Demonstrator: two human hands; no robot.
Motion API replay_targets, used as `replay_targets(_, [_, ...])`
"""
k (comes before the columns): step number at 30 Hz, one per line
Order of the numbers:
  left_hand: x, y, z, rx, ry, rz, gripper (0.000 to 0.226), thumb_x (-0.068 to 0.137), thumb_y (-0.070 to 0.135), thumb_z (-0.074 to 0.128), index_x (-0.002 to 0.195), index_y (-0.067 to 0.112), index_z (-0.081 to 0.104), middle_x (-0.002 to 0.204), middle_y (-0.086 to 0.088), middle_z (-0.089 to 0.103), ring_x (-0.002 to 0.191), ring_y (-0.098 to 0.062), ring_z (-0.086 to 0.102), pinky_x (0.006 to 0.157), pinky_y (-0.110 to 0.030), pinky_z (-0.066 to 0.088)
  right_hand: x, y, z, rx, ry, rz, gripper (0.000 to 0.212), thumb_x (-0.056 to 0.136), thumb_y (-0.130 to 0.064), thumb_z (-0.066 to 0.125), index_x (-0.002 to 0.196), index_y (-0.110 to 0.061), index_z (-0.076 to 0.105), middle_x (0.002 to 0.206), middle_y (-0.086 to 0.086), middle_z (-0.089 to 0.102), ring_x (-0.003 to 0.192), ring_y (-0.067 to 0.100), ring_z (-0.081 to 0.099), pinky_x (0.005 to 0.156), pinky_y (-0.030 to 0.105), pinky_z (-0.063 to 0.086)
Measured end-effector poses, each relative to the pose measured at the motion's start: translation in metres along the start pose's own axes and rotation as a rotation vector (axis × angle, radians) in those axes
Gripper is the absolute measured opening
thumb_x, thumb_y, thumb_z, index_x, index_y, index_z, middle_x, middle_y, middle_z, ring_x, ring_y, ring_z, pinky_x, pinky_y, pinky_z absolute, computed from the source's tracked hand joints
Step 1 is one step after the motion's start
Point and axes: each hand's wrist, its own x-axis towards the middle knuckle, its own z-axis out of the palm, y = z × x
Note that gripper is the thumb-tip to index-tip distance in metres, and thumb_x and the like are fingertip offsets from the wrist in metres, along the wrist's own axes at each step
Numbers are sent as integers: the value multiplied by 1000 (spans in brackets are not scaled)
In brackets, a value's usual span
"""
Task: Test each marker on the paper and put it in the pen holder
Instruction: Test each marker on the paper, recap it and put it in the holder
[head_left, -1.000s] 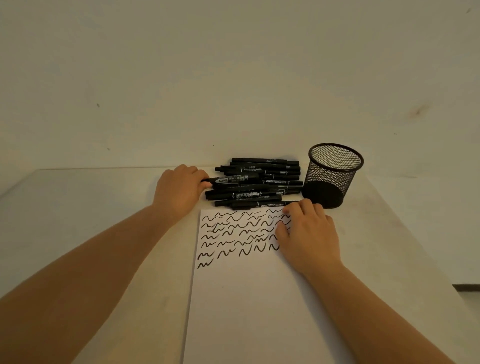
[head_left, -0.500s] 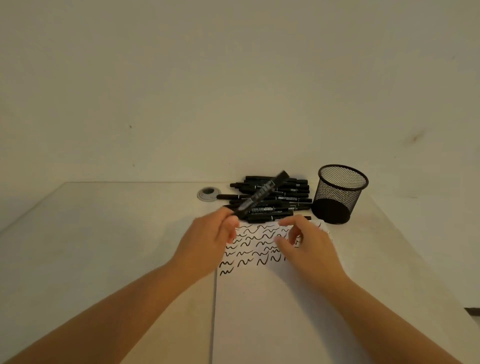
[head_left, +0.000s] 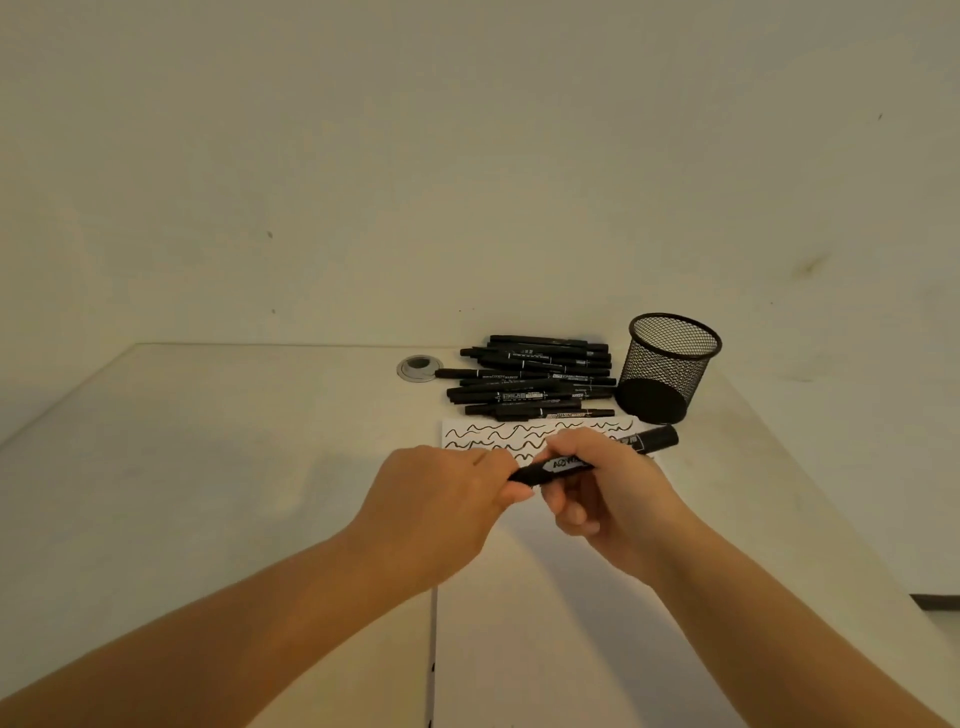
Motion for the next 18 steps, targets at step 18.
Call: replay_targets(18, [-18,-56,44,-943,-117,-394,28,97,27,35,76,28,54,80,27,68,81,8,61,68,-8,42,29,11,-8,-537,253,-254,17,79,-22,68,63,-20,63,39,-11,49,36,0,41,40,17,35])
